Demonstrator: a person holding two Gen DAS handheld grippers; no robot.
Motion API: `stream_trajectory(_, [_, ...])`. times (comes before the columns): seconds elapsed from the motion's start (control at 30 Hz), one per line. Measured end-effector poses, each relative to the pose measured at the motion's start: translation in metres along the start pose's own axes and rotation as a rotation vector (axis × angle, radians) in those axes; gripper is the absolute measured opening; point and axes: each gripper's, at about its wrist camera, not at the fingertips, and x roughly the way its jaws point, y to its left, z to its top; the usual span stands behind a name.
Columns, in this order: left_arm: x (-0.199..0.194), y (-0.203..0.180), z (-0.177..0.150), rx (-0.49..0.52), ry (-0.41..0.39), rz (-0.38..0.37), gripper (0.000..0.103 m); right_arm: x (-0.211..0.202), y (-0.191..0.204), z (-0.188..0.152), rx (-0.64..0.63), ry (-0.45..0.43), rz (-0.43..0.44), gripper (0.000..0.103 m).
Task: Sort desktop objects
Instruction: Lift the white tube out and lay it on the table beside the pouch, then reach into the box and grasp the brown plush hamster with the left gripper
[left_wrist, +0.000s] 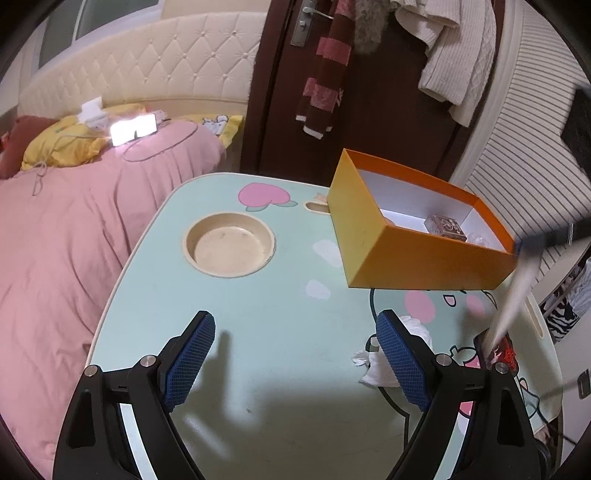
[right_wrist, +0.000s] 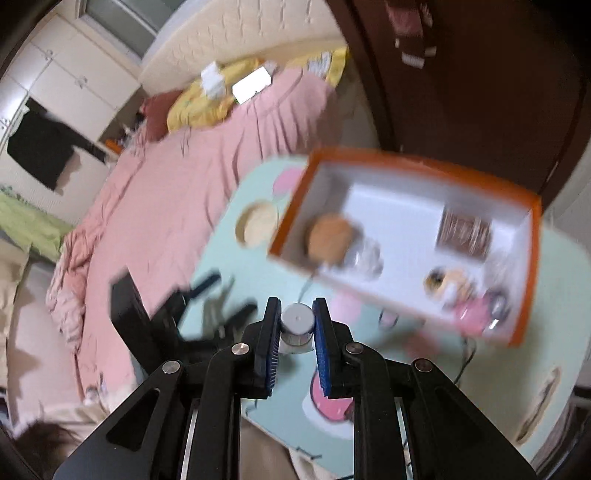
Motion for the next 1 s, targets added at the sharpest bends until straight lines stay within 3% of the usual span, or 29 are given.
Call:
stream_trajectory(0.13, [0.001,-0.001,0.001,0.006,0.004,0.003,0.089,0.044,-0.007,-0.03,0.019,0.049,-0.056,0.019])
stream_trajectory(0.3, [-0.001,-0.003,0.005,0.022,0.0,0.001,0.089,0.065,-0.015,-0.047,0.037,-0.003,-0.147,0.019])
stream_trajectory(0.47, [-0.008,-0.01,0.027,0.045,-0.028,-0.036,0.089,0.044,-0.015,-0.056,0.037,-0.213,-0.174,0.019])
stream_trajectory(0.57, [-0.011,-0.026,0.06,0.091,-0.021,-0.097,0.089,0.018,-0.026,-0.068,0.087,-0.366,-0.127,0.025])
stream_trajectory(0.67, [0.002,-0.053,0.1,0.157,0.124,-0.222,0.085,0.007,-0.035,-0.077,0.116,-0.389,-0.124,0.026])
stream_trajectory(0.73, [0.02,-0.073,0.123,0.202,0.231,-0.254,0.071,0.002,-0.04,-0.082,0.131,-0.396,-0.132,0.026])
stream_trajectory(0.77, [0.031,-0.082,0.13,0.222,0.28,-0.252,0.067,0.0,-0.043,-0.084,0.14,-0.405,-0.13,0.026])
stream_trajectory(0.83, [0.055,-0.097,0.138,0.252,0.368,-0.218,0.043,0.002,-0.044,-0.084,0.151,-0.407,-0.129,0.026])
stream_trajectory(0.9, [0.076,-0.106,0.135,0.252,0.446,-0.196,0.042,0.007,-0.043,-0.077,0.154,-0.402,-0.129,0.026])
stream_trajectory(1.0, [0.102,-0.111,0.127,0.259,0.494,-0.103,0.042,0.001,-0.046,-0.081,0.154,-0.4,-0.11,0.026])
